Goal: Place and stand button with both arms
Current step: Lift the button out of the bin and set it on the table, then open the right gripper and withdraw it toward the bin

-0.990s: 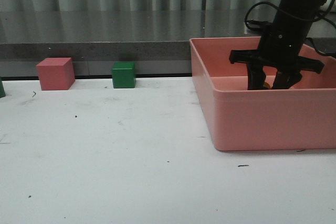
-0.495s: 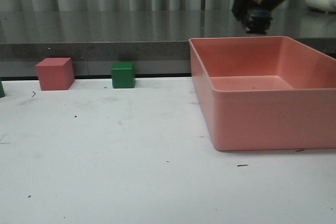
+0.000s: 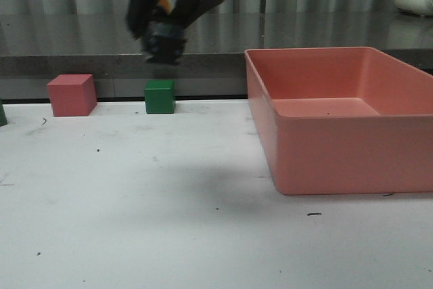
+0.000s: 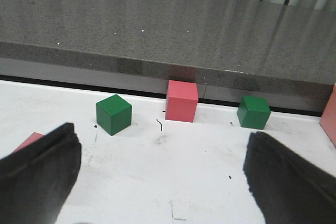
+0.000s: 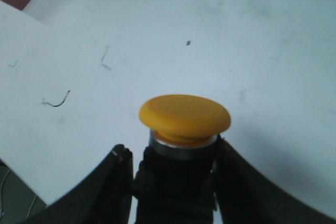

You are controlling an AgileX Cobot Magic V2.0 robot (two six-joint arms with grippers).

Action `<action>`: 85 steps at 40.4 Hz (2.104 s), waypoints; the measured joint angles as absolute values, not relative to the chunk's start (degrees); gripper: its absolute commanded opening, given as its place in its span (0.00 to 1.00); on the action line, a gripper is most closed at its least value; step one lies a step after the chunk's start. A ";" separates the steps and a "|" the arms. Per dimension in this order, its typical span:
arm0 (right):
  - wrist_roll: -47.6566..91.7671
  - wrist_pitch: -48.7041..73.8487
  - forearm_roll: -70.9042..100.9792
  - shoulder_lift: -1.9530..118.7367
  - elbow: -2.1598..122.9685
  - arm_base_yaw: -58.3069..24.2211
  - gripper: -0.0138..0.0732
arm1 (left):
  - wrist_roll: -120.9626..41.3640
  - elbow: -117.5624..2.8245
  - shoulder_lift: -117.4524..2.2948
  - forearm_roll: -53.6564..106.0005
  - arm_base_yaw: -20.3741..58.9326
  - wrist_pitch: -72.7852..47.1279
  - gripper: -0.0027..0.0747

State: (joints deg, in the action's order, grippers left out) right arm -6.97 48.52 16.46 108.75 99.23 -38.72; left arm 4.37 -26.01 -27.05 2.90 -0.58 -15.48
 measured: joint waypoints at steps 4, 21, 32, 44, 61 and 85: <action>-7.92 48.14 18.41 112.78 101.36 -40.79 0.37 | 4.37 -26.01 -27.05 2.90 -0.58 -15.48 0.81; -28.08 51.83 9.64 131.67 112.61 -41.36 0.37 | 4.37 -26.01 -27.05 2.90 -0.58 -15.52 0.81; -31.59 52.05 8.87 133.38 113.00 -41.36 0.37 | 4.37 -26.01 -27.05 2.90 -0.58 -15.52 0.81; -31.81 52.05 8.87 133.38 113.04 -41.36 0.77 | 4.37 -26.01 -27.05 2.90 -0.58 -15.52 0.81; -25.36 52.54 8.75 124.59 117.55 -41.36 0.39 | 4.37 -26.01 -27.05 2.90 -0.58 -15.61 0.81; -12.17 69.92 8.24 112.99 118.45 -33.86 0.09 | 4.37 -26.01 -27.05 2.90 -0.58 -15.61 0.81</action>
